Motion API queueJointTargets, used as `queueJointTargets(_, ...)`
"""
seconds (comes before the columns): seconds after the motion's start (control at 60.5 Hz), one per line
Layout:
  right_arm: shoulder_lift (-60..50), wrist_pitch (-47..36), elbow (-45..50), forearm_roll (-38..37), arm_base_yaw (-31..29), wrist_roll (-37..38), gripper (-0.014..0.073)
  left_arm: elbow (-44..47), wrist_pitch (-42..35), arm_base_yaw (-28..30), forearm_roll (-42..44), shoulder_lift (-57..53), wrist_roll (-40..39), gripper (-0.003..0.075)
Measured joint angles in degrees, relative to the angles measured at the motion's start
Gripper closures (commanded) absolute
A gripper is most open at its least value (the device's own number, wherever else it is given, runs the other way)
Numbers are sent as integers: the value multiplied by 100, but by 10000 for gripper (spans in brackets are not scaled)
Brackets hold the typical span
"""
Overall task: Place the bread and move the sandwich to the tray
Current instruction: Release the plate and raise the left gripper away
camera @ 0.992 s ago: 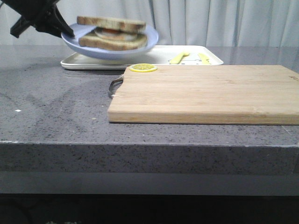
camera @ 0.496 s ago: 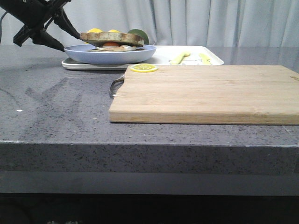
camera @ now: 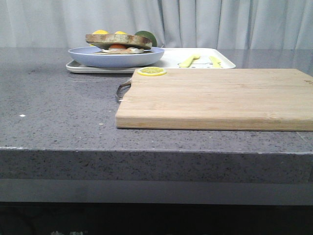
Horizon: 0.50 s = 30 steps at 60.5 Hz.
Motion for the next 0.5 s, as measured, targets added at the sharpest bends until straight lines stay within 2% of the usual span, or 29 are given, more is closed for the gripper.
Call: queueJointTargets(0.496, 0, 0, 0, -9, 0, 0, 211, 4522, -2108, -1248, 224, -3620, 1774, 331)
